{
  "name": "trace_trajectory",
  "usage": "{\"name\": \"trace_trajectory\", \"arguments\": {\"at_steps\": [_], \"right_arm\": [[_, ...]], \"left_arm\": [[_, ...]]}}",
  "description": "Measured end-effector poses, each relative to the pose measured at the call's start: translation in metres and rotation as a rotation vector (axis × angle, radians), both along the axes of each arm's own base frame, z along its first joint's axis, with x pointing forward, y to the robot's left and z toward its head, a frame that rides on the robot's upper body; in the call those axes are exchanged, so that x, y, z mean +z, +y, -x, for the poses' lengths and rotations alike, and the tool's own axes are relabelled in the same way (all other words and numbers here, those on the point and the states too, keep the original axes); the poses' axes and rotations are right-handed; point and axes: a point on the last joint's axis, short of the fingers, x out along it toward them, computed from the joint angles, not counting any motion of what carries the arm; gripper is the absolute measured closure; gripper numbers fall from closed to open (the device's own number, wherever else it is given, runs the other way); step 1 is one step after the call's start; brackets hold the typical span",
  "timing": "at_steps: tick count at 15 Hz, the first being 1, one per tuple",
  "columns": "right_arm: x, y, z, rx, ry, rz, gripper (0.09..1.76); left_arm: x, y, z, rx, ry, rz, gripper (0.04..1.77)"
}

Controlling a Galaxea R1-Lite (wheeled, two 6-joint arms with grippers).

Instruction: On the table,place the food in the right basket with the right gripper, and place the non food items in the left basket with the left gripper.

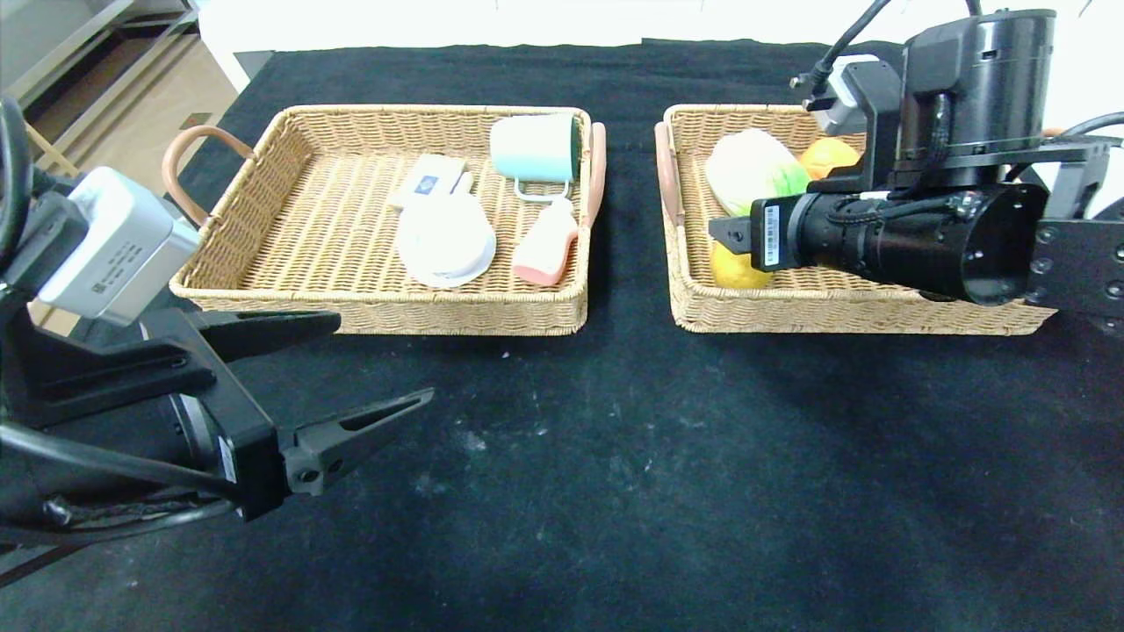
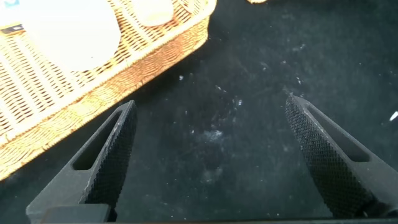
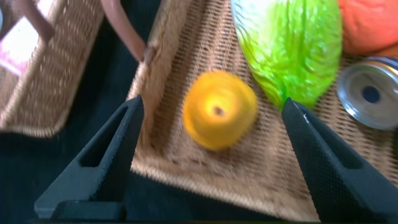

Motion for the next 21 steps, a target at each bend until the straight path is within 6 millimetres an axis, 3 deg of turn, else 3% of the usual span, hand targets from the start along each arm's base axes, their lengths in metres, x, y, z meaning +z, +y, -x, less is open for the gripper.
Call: {"name": "trace_trajectory", "arguments": {"at_steps": [4, 9, 14, 17, 21], "right_arm": [[-0.002, -0.034, 0.051, 0.020, 0.024, 0.096, 0.19], [-0.002, -0.104, 0.148, 0.005, 0.099, 0.144, 0.17], [-0.021, -0.151, 0.230, -0.001, 0.139, 0.147, 0.15], [-0.028, -0.167, 0.267, 0.050, 0.148, 0.111, 0.15], [-0.040, -0.179, 0.322, 0.079, 0.143, 0.079, 0.15]], "left_arm": [[0.003, 0.003, 0.001, 0.039, -0.013, 0.000, 0.09], [-0.006, 0.025, 0.017, 0.208, 0.035, -0.039, 0.09], [-0.008, 0.060, 0.087, 0.331, 0.110, -0.063, 0.09], [-0.010, 0.073, 0.132, 0.399, 0.100, -0.043, 0.09], [-0.011, 0.082, 0.173, 0.459, 0.049, -0.013, 0.09]]}}
